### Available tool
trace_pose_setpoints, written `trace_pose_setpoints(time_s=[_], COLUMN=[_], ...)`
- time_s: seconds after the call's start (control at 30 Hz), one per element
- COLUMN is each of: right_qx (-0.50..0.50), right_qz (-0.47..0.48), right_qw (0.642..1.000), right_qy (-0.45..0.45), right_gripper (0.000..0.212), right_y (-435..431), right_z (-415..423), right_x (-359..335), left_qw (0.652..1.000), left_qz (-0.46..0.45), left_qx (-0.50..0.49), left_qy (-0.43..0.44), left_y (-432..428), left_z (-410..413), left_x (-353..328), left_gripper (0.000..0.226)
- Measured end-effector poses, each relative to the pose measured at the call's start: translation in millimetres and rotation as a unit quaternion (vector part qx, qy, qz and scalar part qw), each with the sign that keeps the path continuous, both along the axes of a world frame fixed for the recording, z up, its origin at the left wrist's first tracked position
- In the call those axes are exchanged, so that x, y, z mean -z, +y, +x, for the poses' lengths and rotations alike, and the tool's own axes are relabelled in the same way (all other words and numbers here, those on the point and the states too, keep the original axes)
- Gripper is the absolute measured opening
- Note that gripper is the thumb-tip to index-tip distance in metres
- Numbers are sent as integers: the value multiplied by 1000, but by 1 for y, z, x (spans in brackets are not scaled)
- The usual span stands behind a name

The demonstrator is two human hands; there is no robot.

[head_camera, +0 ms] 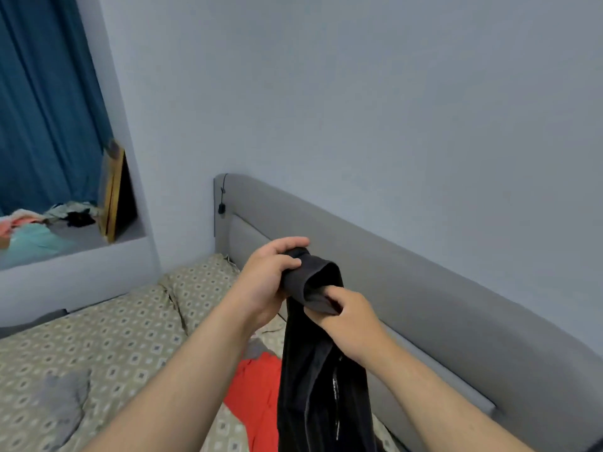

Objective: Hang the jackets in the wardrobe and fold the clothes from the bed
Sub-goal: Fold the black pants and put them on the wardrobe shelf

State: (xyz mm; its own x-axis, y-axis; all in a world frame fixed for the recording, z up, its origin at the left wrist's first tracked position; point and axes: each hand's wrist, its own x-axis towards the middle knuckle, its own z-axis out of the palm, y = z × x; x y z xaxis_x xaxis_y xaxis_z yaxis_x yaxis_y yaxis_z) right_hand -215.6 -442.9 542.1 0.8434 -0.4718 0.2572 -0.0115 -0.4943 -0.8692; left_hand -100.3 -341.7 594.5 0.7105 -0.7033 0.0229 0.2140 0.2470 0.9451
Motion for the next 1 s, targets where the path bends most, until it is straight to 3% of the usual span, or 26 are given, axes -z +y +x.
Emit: trace_pose_setpoints(time_s=[0.1,0.17,0.2,0.3,0.37,0.53,0.63,0.7,0.77,0.83,0.93,1.0], right_qx=[53,129,158,151,133,77,27,-42,-92,-91,-75,-86], right_qz=[-5,5,-5,6,28,70,75,152,331,391,225,131], right_qw=[992,982,983,988,990,989,991,986,939,914,971,988], right_qy=[-117,-137,-94,41,47,104,105,50,-27,-62,-1,16], right_gripper=[35,32,29,49,25,8,20,29,54,57,24,20], right_y=[0,-8,-12,-15,-13,-14,-5,1,1,5,23,32], right_z=[-29,-40,-42,-38,-33,-27,-29,-30,-30,-31,-29,-25], right_x=[-25,-26,-25,-25,-32,-43,-56,-68,-83,-95,-98,-94], left_qw=[998,992,987,974,969,956,959,962,960,956,958,959], left_qz=[-60,-120,-151,-209,-228,-276,-270,-263,-275,-289,-285,-283], left_qx=[12,26,37,60,61,34,47,48,23,-1,-14,-20], left_qy=[-7,29,44,67,70,89,71,55,49,46,35,29], left_y=[12,17,17,14,12,18,28,35,40,42,43,44], left_z=[-10,-18,-23,-33,-37,-34,-35,-37,-34,-30,-31,-30], left_x=[-50,-82,-97,-134,-157,-206,-229,-240,-248,-253,-255,-256], left_gripper=[36,33,32,30,30,21,14,19,9,15,22,27])
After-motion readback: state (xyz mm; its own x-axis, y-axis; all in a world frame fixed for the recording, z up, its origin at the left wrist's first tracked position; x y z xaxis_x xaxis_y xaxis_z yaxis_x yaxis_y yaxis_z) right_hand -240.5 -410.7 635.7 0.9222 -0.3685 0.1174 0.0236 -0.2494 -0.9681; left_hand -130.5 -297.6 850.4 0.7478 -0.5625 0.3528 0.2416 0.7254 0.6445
